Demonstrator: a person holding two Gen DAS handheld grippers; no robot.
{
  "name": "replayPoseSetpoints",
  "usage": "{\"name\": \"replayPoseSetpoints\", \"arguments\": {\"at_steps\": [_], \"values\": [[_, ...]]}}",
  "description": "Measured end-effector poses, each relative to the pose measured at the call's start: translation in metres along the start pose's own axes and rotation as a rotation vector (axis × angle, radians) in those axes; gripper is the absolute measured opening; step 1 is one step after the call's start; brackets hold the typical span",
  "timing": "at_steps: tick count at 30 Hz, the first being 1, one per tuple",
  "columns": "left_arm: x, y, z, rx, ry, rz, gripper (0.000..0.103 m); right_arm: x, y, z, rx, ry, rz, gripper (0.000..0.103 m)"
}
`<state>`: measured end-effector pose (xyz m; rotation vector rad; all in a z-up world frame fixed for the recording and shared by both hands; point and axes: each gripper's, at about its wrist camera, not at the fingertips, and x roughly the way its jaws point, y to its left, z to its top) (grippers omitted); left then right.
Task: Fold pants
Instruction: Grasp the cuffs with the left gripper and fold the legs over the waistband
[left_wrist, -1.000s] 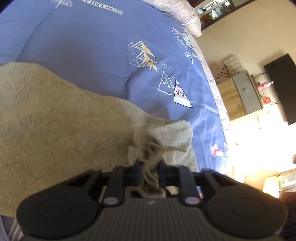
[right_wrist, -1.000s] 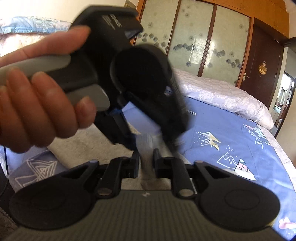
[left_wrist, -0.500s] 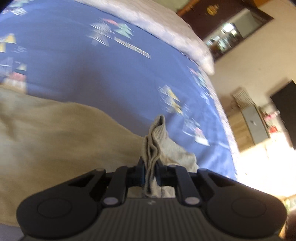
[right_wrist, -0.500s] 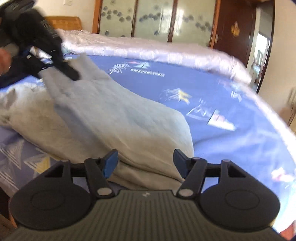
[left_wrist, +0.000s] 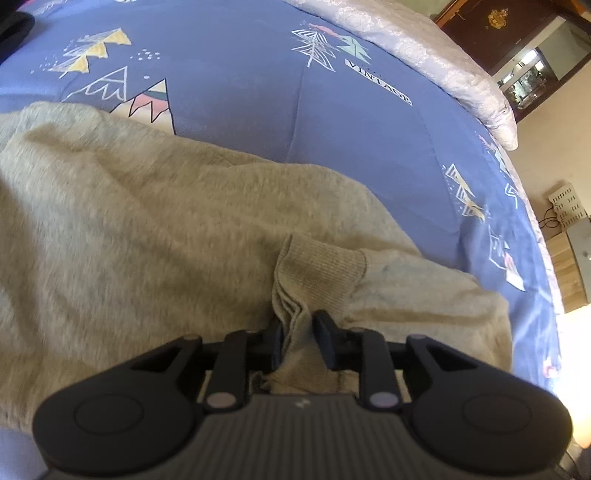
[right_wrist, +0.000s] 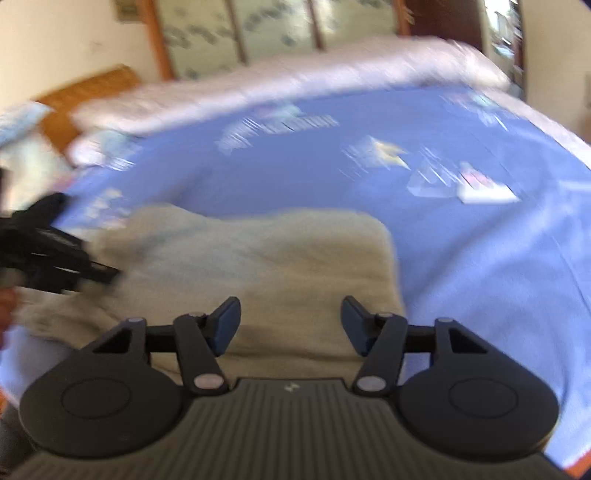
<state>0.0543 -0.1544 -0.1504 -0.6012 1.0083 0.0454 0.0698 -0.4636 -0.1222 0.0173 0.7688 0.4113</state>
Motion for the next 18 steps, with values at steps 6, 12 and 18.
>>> {"name": "replayPoseSetpoints", "arguments": {"at_steps": [6, 12, 18], "values": [[0.000, 0.005, 0.000, 0.019, -0.010, -0.006, 0.023, 0.010, 0.007, -0.010, -0.017, 0.029, -0.044, 0.059], [-0.027, 0.019, 0.004, -0.027, -0.056, 0.005, 0.039, 0.017, 0.006, -0.007, -0.012, 0.035, -0.045, 0.060], [-0.068, 0.023, 0.001, 0.009, -0.159, 0.102, 0.038, 0.010, -0.007, 0.001, 0.077, 0.018, -0.005, 0.059]]}}
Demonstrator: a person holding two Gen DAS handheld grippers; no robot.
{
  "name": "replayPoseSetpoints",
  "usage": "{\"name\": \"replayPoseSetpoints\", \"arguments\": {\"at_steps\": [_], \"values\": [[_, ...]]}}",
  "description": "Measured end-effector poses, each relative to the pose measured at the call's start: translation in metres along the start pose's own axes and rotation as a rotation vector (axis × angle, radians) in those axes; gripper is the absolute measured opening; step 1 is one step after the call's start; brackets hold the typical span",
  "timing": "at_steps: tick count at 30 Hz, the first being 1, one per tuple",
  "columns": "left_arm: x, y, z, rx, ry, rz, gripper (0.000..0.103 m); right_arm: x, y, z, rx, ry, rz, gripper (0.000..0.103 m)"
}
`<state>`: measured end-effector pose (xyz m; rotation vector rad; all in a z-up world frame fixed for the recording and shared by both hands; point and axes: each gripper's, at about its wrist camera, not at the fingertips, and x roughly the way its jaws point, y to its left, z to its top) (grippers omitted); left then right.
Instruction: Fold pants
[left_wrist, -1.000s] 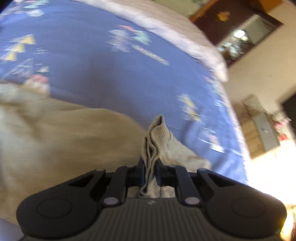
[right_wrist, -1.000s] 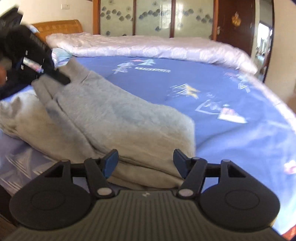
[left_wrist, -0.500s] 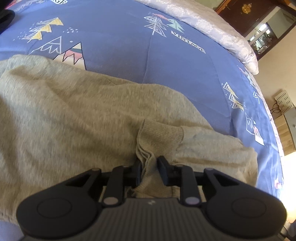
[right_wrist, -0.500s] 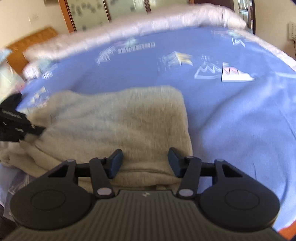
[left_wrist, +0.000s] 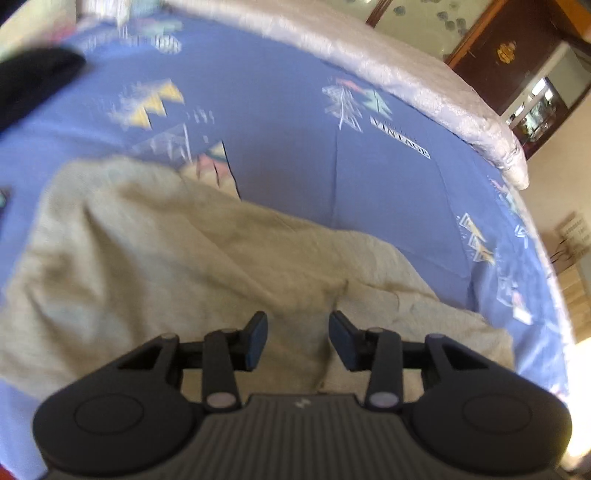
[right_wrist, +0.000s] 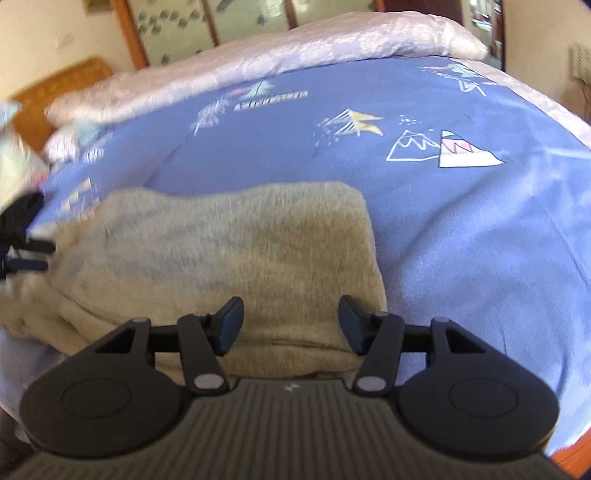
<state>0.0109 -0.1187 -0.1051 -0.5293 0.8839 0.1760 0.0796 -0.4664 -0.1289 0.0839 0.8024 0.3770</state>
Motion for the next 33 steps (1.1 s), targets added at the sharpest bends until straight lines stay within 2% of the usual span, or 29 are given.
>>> {"name": "replayPoseSetpoints", "arguments": {"at_steps": [4, 10, 15, 18, 33], "values": [[-0.008, -0.025, -0.009, 0.133, -0.051, 0.132, 0.039, -0.013, 0.014, 0.007, 0.019, -0.031, 0.087, 0.059], [-0.005, -0.036, -0.033, 0.155, -0.013, 0.155, 0.039, -0.012, 0.044, 0.005, 0.051, 0.040, 0.199, 0.059], [0.001, -0.034, -0.050, 0.180, 0.015, 0.192, 0.040, -0.006, 0.049, -0.004, 0.081, 0.088, 0.182, 0.059], [0.009, -0.031, -0.057, 0.188, 0.037, 0.209, 0.040, 0.008, 0.041, -0.013, 0.156, 0.144, 0.158, 0.059], [0.014, -0.038, -0.068, 0.258, 0.025, 0.257, 0.041, 0.006, 0.042, -0.018, 0.139, 0.109, 0.162, 0.060]]}}
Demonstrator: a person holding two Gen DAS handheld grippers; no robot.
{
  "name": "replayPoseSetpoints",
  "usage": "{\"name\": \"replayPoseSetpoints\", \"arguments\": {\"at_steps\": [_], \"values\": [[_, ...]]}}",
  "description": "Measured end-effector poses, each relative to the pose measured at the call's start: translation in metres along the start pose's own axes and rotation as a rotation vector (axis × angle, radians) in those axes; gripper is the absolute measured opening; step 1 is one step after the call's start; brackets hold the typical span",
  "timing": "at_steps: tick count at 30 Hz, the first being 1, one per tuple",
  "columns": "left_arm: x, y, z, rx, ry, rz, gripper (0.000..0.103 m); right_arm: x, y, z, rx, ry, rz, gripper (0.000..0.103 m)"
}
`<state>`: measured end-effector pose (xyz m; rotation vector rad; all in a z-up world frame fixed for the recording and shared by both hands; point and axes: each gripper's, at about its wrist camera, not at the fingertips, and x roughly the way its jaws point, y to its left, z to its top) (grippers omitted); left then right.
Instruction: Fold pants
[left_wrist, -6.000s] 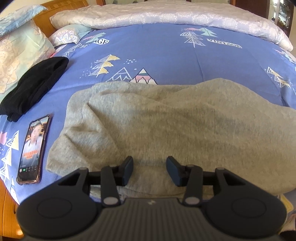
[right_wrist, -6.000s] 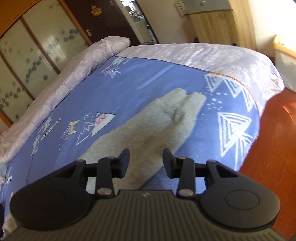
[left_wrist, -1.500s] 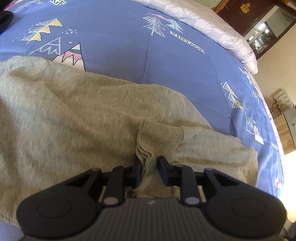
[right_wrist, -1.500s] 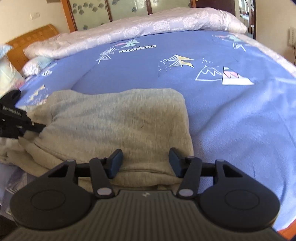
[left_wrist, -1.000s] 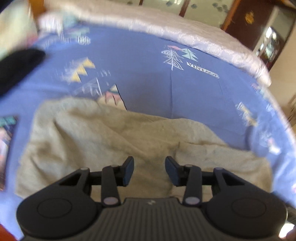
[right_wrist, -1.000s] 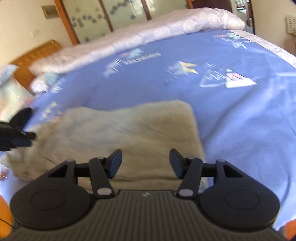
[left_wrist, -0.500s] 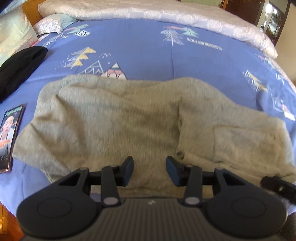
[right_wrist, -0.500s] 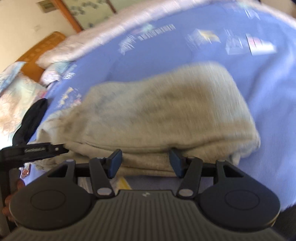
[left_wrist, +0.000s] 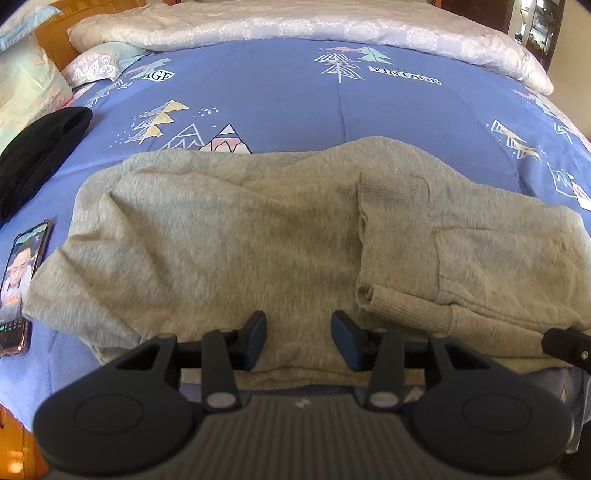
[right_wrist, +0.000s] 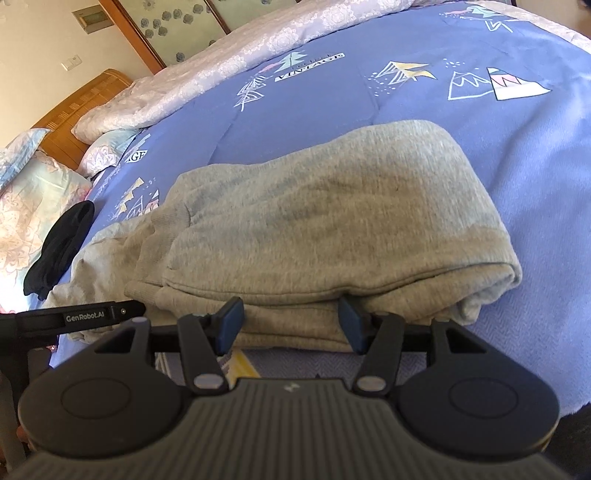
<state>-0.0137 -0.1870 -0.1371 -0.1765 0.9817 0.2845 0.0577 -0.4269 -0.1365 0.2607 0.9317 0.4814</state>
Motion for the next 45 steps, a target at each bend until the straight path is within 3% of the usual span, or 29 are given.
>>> {"name": "replayPoseSetpoints", "arguments": {"at_steps": [19, 25, 36, 41, 45], "values": [[0.001, -0.006, -0.002, 0.039, -0.012, 0.030, 0.042, -0.002, -0.004, -0.001, 0.008, -0.010, 0.028, 0.063], [0.001, -0.007, -0.002, 0.041, -0.013, 0.032, 0.043, -0.018, -0.010, 0.002, 0.030, -0.054, 0.038, 0.063], [0.001, -0.009, -0.003, 0.051, -0.014, 0.040, 0.044, -0.059, -0.052, 0.012, 0.147, -0.237, -0.077, 0.063], [0.002, -0.010, -0.003, 0.054, -0.013, 0.046, 0.044, -0.058, -0.080, 0.011, 0.251, -0.235, -0.101, 0.063], [0.002, -0.012, -0.003, 0.062, -0.013, 0.054, 0.045, -0.047, -0.100, 0.006, 0.344, -0.172, -0.080, 0.063]]}}
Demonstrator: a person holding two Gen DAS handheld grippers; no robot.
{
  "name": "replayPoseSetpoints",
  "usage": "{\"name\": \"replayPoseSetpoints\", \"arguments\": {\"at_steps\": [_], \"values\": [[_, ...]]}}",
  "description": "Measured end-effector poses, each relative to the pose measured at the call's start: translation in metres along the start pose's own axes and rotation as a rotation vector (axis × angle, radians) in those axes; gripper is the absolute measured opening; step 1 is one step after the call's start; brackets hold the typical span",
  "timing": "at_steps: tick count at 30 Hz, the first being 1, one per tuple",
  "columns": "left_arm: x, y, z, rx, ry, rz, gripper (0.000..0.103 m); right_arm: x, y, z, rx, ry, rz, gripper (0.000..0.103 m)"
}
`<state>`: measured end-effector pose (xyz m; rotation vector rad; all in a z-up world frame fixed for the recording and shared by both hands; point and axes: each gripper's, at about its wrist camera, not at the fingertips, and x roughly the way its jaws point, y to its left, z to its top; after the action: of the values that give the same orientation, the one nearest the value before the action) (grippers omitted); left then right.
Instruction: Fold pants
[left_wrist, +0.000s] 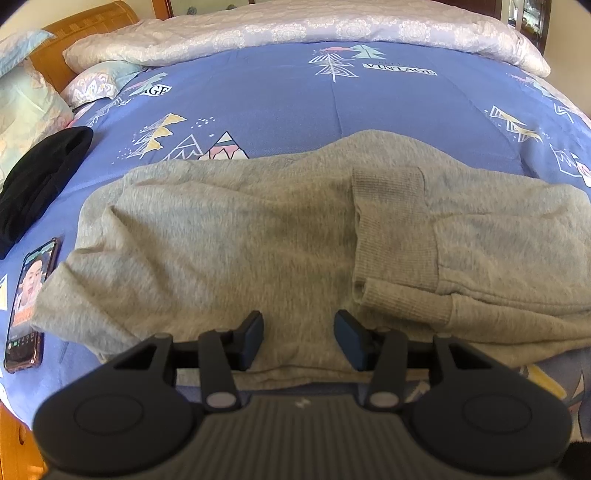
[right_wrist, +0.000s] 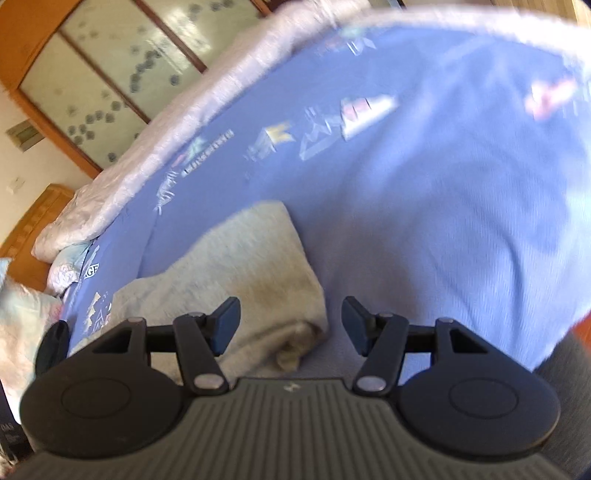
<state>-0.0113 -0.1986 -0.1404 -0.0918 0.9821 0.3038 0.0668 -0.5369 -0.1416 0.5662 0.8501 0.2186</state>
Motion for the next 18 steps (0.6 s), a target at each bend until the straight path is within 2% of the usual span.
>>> {"name": "replayPoseSetpoints", "arguments": {"at_steps": [2, 8, 12, 18], "values": [[0.000, 0.000, 0.000, 0.002, 0.000, 0.002, 0.045, 0.005, -0.007, -0.004, 0.049, 0.024, 0.017, 0.063], [0.001, -0.001, 0.000, 0.006, 0.001, 0.013, 0.047, 0.004, -0.006, -0.004, 0.054, 0.014, 0.035, 0.064], [0.002, -0.002, 0.000, 0.011, 0.002, 0.020, 0.049, -0.001, -0.020, -0.001, 0.101, 0.018, 0.067, 0.064], [0.003, -0.003, 0.000, 0.016, 0.003, 0.029, 0.050, -0.013, -0.044, 0.009, 0.173, -0.035, 0.053, 0.067]]}}
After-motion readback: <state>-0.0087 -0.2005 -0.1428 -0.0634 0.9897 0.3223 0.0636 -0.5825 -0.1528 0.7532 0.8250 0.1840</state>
